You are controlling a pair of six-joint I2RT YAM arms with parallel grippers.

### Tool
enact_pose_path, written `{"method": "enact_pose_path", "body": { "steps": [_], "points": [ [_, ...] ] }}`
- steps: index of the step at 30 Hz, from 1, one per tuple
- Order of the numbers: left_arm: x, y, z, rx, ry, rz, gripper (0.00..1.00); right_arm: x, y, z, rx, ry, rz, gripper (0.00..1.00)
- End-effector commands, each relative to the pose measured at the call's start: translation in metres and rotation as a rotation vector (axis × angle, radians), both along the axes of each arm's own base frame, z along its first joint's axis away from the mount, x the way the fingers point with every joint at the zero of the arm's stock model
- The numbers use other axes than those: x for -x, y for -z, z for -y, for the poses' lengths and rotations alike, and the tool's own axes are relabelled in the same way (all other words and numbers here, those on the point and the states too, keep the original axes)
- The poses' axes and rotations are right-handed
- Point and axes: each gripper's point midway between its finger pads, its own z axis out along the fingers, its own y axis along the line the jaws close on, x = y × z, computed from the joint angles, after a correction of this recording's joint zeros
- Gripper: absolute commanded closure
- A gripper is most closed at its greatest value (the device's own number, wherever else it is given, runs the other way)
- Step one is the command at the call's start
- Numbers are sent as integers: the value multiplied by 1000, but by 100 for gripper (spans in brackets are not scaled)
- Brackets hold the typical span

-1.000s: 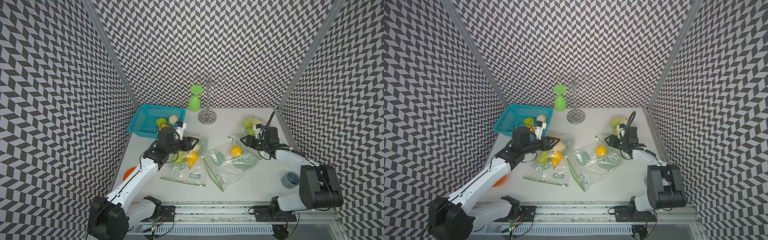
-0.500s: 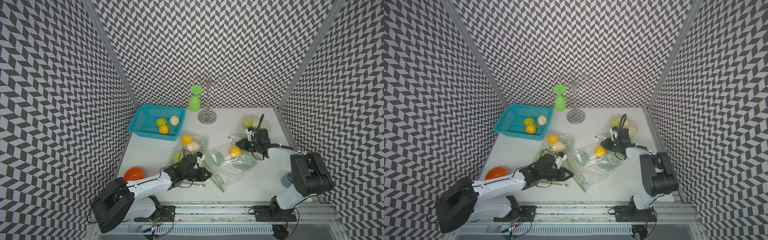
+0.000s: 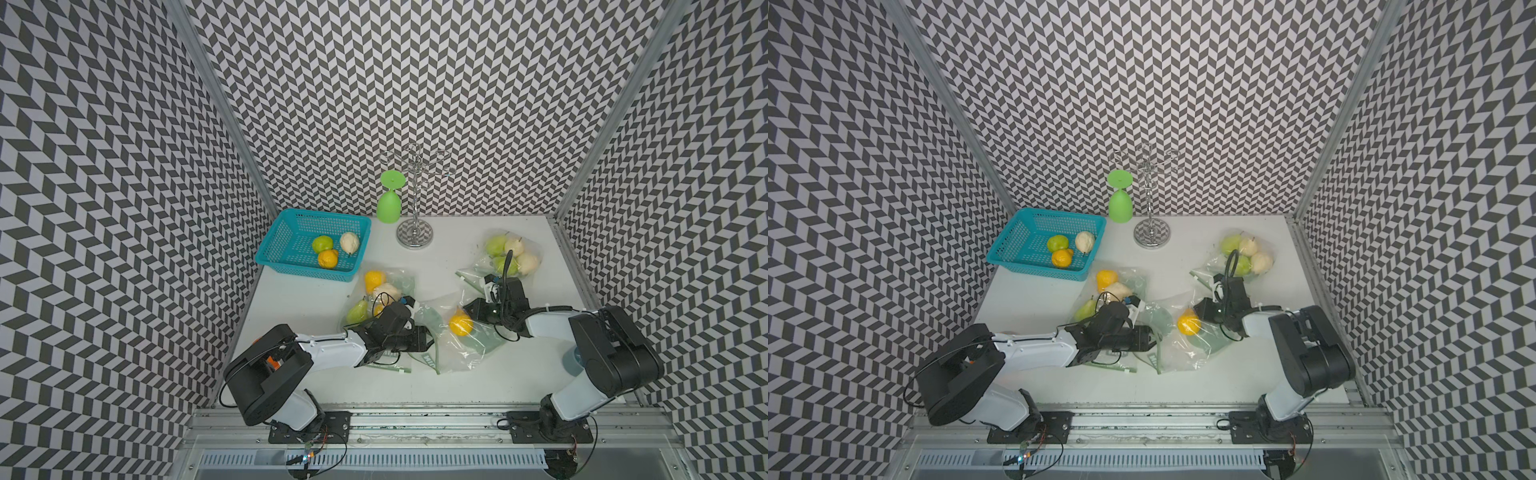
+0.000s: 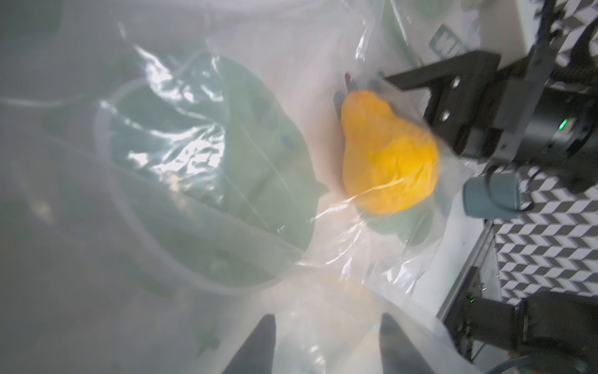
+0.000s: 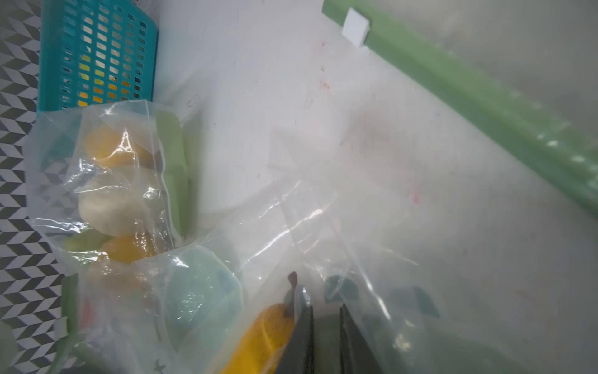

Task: Open the zip-top bag and take out the pear
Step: Pick up the pear from the zipper food storage bag.

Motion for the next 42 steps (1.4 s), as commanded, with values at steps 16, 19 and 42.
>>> {"method": "enact_pose_path", "body": {
  "steps": [16,19,42],
  "points": [
    [7,8,2,57,46,63,34,20,-79,21,-4,48,85,71],
    [7,8,3,63,50,66,34,28,-68,18,-34,49,58,79],
    [24,-17,7,239,103,146,22,55,-3,-44,-35,-110,-58,91]
  ]
}}
